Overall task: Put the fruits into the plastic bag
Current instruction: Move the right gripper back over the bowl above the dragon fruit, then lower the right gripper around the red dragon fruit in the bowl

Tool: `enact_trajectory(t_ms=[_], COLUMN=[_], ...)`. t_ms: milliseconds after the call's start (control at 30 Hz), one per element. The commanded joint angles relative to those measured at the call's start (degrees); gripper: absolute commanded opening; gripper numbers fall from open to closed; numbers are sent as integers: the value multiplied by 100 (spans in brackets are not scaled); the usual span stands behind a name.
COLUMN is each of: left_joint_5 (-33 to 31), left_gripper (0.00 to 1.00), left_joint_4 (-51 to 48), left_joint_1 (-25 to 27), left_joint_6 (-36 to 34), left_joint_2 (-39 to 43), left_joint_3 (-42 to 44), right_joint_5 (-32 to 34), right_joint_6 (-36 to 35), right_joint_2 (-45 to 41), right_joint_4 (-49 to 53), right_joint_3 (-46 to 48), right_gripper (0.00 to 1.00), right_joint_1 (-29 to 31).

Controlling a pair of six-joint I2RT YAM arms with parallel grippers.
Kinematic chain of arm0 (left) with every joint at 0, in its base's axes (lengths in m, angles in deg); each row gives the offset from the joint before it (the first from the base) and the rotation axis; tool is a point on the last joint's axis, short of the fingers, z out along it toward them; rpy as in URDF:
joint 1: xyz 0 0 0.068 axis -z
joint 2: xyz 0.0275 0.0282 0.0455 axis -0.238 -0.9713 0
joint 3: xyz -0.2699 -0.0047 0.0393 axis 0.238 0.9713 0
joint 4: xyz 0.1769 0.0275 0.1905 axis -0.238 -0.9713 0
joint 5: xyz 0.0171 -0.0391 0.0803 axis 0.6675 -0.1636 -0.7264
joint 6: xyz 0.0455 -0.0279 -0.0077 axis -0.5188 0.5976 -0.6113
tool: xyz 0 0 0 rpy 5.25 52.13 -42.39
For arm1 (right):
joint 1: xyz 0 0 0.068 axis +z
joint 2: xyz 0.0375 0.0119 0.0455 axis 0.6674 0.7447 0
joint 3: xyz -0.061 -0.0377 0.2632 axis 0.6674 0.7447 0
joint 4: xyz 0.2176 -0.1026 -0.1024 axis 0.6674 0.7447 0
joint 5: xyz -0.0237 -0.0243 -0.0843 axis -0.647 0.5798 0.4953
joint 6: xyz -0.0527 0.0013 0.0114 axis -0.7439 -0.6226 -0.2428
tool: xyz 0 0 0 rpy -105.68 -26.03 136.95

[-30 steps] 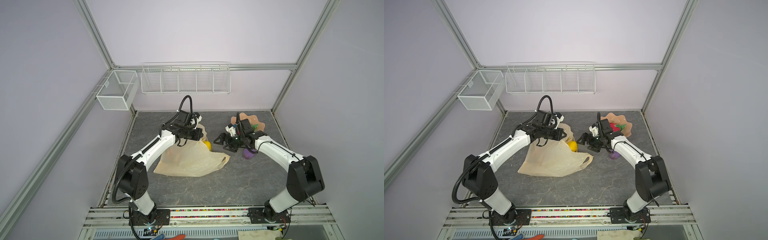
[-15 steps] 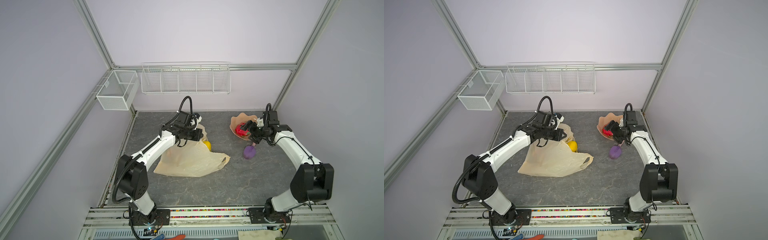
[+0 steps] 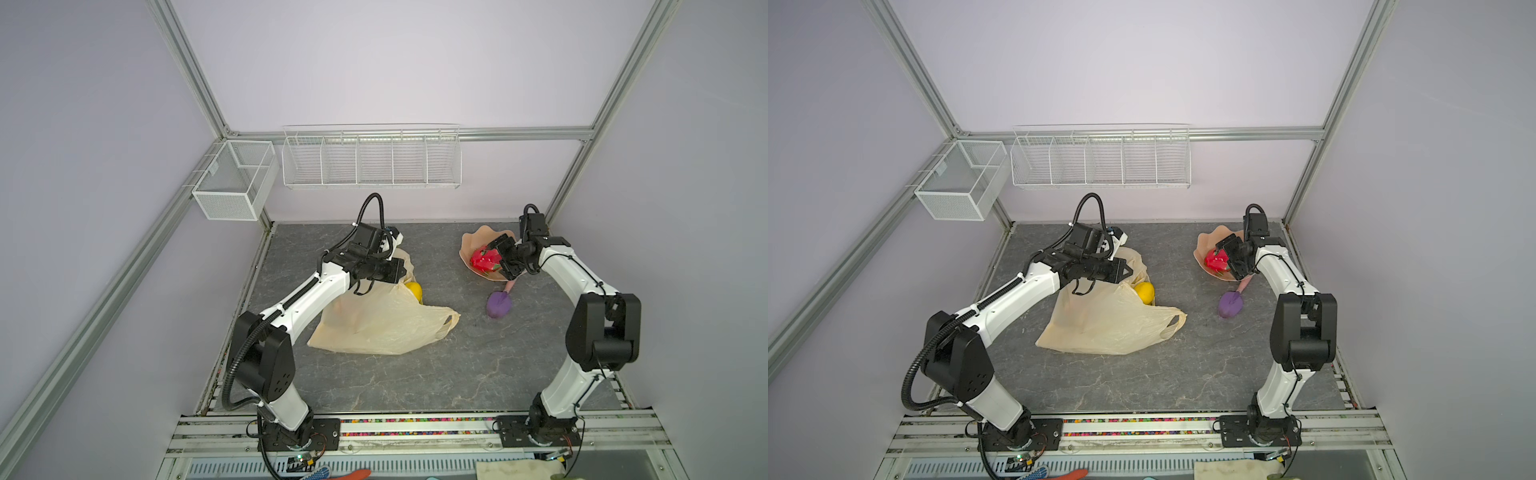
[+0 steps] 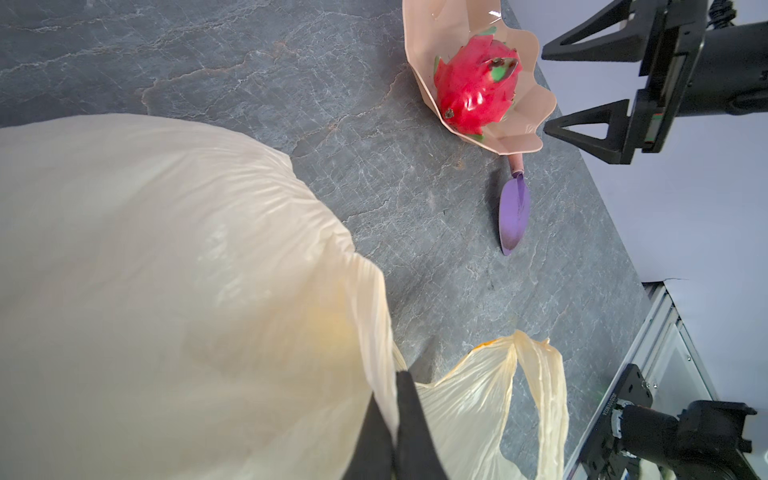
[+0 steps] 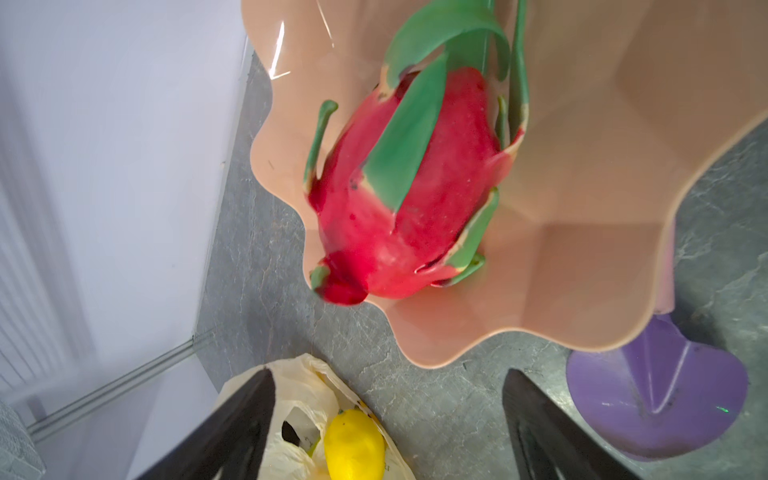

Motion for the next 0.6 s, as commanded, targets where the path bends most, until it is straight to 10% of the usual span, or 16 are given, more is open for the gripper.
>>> enact_trajectory(t_ms=[0,567], left_joint_5=[14,3], left_gripper=[0,0], left_joint_4=[60,94], left_joint_1=[17,17], left_joint_6=[34,69], left_joint_2=[161,124], left_joint_3=[63,82], right_joint_5=[103,406], right_joint_6=[621,1425], right_joint_2=[229,886], right_joint_4=[-169,-565], right_joint_3=[-163,-323], right_gripper=[88,88], right_joint_1=[-17,72])
